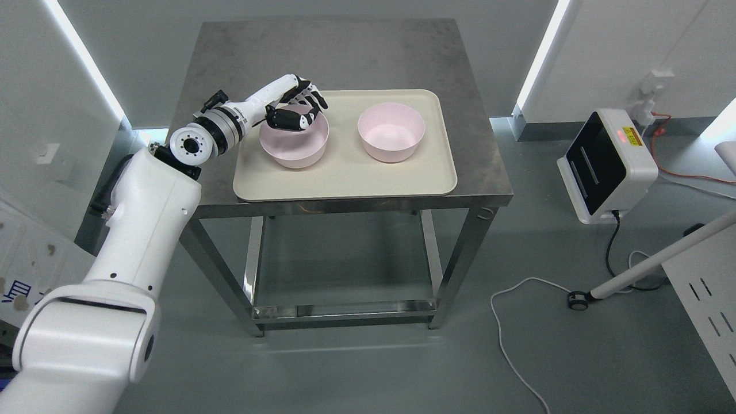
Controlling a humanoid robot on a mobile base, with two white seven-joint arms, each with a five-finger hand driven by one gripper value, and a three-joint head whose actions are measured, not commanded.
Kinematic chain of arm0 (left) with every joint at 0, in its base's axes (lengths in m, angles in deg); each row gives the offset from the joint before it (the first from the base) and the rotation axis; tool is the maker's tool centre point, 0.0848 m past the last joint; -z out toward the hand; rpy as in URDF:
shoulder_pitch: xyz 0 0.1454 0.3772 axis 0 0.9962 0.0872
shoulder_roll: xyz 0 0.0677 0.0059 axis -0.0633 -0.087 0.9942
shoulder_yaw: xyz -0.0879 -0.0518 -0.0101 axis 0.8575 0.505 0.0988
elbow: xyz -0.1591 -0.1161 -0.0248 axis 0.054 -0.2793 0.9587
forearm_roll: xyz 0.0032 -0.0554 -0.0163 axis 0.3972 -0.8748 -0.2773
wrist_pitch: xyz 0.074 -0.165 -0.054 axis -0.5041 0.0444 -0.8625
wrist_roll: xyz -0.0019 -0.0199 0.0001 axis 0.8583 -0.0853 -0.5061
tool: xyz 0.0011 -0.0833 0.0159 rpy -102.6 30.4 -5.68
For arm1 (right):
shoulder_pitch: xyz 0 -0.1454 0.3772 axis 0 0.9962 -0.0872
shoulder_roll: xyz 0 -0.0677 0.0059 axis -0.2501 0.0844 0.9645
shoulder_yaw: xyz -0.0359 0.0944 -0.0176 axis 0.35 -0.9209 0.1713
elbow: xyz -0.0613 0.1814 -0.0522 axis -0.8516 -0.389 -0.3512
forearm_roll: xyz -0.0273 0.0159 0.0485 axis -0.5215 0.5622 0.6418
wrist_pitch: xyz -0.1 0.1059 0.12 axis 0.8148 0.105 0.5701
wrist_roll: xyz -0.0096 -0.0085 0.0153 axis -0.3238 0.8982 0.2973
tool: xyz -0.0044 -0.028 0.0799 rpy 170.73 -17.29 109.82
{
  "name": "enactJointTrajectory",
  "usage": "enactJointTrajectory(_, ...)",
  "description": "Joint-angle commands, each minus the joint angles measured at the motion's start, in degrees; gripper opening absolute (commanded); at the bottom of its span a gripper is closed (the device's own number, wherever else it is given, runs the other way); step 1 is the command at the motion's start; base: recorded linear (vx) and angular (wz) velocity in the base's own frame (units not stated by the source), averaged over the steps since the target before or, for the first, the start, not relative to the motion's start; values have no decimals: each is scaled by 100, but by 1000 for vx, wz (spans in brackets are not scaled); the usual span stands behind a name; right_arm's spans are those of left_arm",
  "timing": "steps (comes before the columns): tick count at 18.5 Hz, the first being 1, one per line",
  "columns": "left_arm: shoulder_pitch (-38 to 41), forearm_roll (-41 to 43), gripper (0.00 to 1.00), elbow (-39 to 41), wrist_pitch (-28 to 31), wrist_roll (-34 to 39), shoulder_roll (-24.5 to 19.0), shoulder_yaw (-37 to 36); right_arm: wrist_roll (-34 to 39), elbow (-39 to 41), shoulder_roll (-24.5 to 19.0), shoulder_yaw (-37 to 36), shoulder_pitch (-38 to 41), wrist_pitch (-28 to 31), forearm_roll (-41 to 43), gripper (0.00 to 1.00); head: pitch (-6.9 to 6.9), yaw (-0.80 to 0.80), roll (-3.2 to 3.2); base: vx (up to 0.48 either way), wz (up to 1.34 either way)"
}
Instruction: Stack pink IKEA bowls on left shelf middle
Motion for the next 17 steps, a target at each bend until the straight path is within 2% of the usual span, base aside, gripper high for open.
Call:
enactJointTrajectory(1, -473, -17, 1, 695, 86, -203, 346, 265, 3, 193, 100, -70, 167, 10, 0, 100, 0, 0, 0, 0, 0)
enactJointTrajectory(3, -639, -9, 1, 950, 165, -397, 563, 239, 3, 193, 100, -62, 167, 2, 0, 100, 0, 0, 0, 0, 0)
enactJointTrajectory(10, -1238, -17, 1, 960, 552, -459, 563, -367, 3, 193, 100, -62, 167, 10, 0, 100, 0, 0, 0, 0, 0)
enactJointTrajectory(17, -474, -18, 4, 1188, 377, -468, 563, -184, 3, 193, 100, -70, 167, 2, 0, 100, 0, 0, 0, 0, 0)
